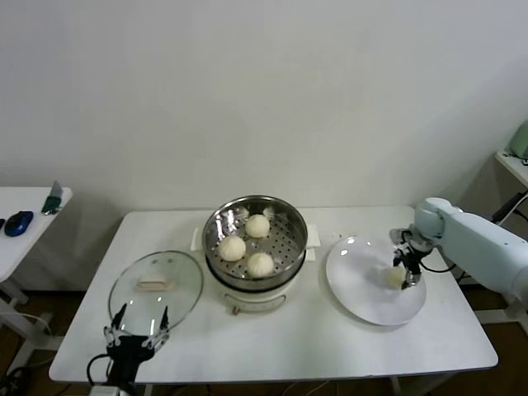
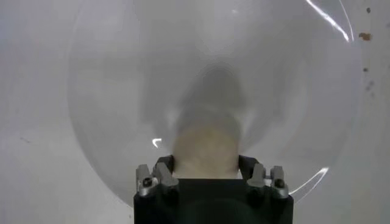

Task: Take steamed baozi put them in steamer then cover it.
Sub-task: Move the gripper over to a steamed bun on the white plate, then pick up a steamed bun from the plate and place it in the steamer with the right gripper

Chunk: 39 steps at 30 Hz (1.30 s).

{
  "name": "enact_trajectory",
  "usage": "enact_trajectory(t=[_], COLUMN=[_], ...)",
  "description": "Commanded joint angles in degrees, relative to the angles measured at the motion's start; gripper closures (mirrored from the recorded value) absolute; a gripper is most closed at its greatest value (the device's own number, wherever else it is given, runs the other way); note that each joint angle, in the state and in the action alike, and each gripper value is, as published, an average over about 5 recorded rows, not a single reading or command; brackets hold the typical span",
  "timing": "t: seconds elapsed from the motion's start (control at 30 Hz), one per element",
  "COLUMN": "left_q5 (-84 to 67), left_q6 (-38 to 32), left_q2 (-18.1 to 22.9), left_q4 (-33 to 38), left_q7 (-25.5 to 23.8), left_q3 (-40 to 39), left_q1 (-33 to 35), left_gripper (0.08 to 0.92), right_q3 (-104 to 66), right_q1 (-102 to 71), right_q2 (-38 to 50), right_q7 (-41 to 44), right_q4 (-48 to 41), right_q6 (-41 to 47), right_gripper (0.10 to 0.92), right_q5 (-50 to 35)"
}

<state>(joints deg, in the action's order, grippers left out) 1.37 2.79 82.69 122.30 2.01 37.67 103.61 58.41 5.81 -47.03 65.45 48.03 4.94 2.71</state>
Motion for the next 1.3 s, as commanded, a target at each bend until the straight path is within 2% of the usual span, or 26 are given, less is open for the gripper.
enact_trajectory(t=[0.03,0.23,0.5,0.6,1.0,1.3], left_q5=[-0.1,3.0,3.3,3.7,6.2,5.7], left_q6=[-0.1,-2.3,-3.0,-2.5,0.8,1.3], left_q2=[-0.2,-0.9,-2.6,-2.9,-2.9,-2.8], left_q4=[0.2,1.2,1.9,2.1,2.6,3.0], left_q7=[-0.6,-1.7,-1.6,-1.3,2.3,2.1], left_q3=[-0.1,-1.1,-2.2,-2.8,-4.3,-4.2], left_q1=[0.3,1.7,2.3,2.2,1.7,0.1], left_gripper=[0.177,0.177,0.177,0.177,0.177,0.177], right_q3=[6.1,21.3,37.4,40.4,45.2,45.8], right_q1=[7.0,23.7,42.5,45.4,47.1,41.2], right_q2=[0.5,-1.7,-13.3,-17.6,-31.8,-36.0], right_q7=[-0.6,-1.9,-3.2,-3.5,-7.9,-11.9], right_q4=[2.2,6.3,6.6,7.4,8.4,8.7], right_q6=[2.5,7.2,10.0,10.8,14.8,17.3], right_gripper=[0.352,0.362,0.362,0.357,0.354,0.347], right_q5=[-8.3,-25.7,-50.2,-56.7,-67.7,-66.6])
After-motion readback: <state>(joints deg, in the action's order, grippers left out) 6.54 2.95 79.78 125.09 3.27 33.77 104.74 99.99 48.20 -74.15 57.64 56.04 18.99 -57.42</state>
